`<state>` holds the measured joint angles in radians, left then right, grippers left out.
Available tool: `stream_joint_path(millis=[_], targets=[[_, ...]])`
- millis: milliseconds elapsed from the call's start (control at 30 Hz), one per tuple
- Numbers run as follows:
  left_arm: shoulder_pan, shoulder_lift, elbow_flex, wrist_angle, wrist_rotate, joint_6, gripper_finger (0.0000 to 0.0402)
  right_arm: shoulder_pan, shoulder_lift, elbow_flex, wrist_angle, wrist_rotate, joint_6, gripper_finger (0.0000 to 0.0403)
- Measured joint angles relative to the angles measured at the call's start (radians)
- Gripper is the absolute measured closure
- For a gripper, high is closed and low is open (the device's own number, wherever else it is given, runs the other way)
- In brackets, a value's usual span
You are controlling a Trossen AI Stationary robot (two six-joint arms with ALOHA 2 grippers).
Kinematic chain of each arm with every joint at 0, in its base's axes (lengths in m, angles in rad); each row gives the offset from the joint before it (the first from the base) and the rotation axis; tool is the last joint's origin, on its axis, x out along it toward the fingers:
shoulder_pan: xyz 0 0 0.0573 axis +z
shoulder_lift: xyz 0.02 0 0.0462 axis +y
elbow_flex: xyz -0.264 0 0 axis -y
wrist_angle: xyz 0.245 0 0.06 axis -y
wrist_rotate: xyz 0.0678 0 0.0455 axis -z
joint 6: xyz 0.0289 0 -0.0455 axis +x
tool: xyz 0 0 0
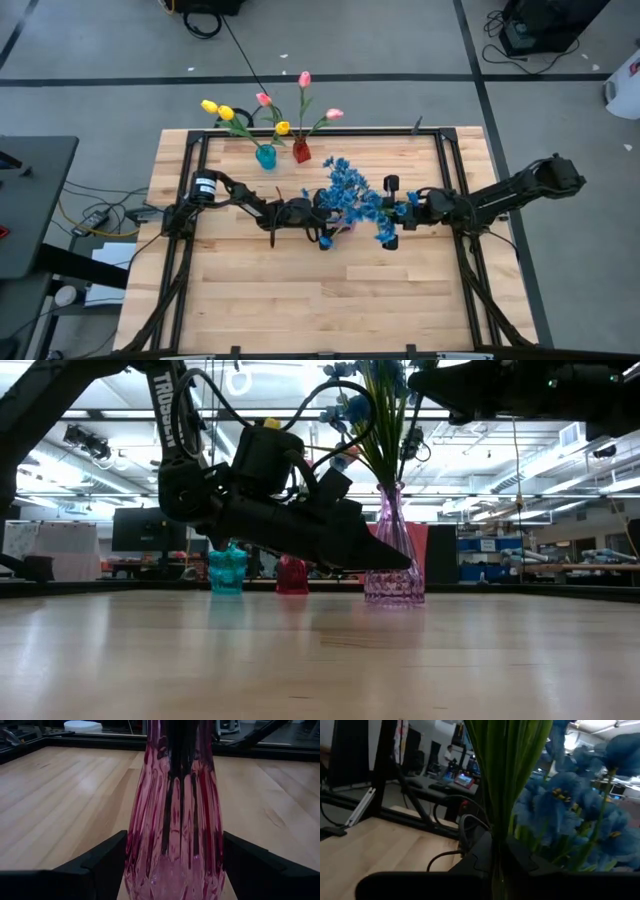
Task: Sort flowers into vase by color
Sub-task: Put the blue flowers into the pink vase
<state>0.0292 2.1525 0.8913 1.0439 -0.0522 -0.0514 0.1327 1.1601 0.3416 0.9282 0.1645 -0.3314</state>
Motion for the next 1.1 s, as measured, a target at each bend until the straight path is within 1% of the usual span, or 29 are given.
stream_joint_path(millis=[300,433,667,1100], targets=[[-0.012,0.003,-0.002,0.022,-0.007,0.074,0.0106,-0.038,0.028,0.002,0.021,-0.018,0.042,0.0367],[-0.013,0.003,-0.002,0.022,-0.005,0.081,0.0106,-0.06,0.033,-0.001,0.024,-0.029,0.037,0.0367],[-0.014,0.002,-0.001,0.013,-0.006,0.082,0.0106,-0.065,0.033,0.008,0.021,-0.045,0.041,0.0367],[-0.013,0.003,-0.002,0.051,-0.033,0.102,0.0106,-0.065,0.031,0.012,-0.029,-0.106,0.141,0.0367]])
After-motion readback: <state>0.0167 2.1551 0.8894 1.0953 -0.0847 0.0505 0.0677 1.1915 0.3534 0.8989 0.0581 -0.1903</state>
